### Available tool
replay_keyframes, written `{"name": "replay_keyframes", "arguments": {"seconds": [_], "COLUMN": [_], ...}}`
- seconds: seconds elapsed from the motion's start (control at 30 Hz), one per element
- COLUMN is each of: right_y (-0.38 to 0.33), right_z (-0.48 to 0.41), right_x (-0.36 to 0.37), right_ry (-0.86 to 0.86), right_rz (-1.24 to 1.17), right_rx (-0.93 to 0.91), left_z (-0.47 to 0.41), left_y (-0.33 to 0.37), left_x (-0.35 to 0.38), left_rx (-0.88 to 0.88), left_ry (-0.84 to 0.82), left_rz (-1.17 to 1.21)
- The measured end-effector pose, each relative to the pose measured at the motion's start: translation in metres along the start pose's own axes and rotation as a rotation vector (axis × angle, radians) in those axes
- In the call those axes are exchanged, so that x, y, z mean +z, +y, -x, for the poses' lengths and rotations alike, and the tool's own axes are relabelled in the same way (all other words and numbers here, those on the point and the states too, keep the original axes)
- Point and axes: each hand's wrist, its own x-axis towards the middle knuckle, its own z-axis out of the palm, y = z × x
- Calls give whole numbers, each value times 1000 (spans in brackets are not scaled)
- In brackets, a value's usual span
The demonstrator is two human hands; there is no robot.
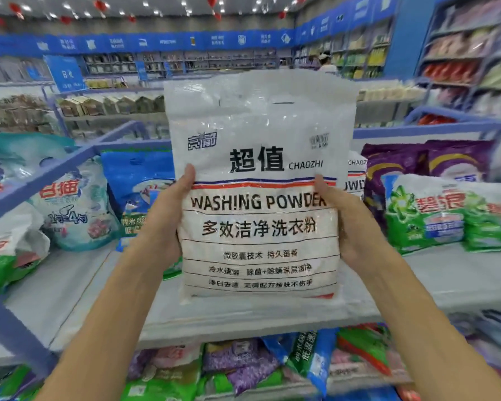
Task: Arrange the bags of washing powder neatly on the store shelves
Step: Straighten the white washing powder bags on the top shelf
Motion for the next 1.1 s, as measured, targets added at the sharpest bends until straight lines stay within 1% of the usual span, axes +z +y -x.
{"name": "replay_keyframes", "arguments": {"seconds": [0.07, 0.13, 0.2, 0.27, 0.4, 0.47, 0.53, 0.63, 0.67, 0.73, 0.8, 0.83, 0.97, 1.1], "right_y": [-11, -17, -22, -31, -54, -69, -78, -77, -77, -81, -94, -102, -132, -158], "right_z": [8, 20, 35, 53, 95, 121, 150, 197, 213, 243, 272, 284, 327, 355], "right_x": [-15, -31, -52, -71, -119, -149, -182, -237, -252, -282, -311, -329, -386, -432], "right_ry": [84, 222, 377, 471, 543, 513, 440, 440, 491, 656, 782, 814, 877, 970], "right_rz": [-24, -2, 13, 0, -16, -13, 1, 68, 141, 275, 324, 335, 343, 188], "right_rx": [-44, -70, -83, -97, -162, -206, -200, -162, -163, -225, -263, -270, -294, -269], "left_z": [-2, -1, 1, 4, 15, 25, 37, 56, 64, 81, 100, 110, 144, 163], "left_y": [-10, -24, -39, -53, -76, -88, -103, -130, -141, -163, -186, -198, -231, -256], "left_x": [14, 29, 47, 67, 123, 157, 192, 248, 268, 310, 355, 376, 448, 504], "left_rx": [-79, -129, -147, -158, -209, -224, -246, -289, -315, -380, -416, -422, -430, -460], "left_ry": [-65, -108, -140, -173, -271, -315, -364, -432, -449, -489, -541, -570, -631, -675], "left_rz": [-33, -64, -74, -74, -69, -59, -53, -35, -29, -36, -49, -47, -39, -35]}}
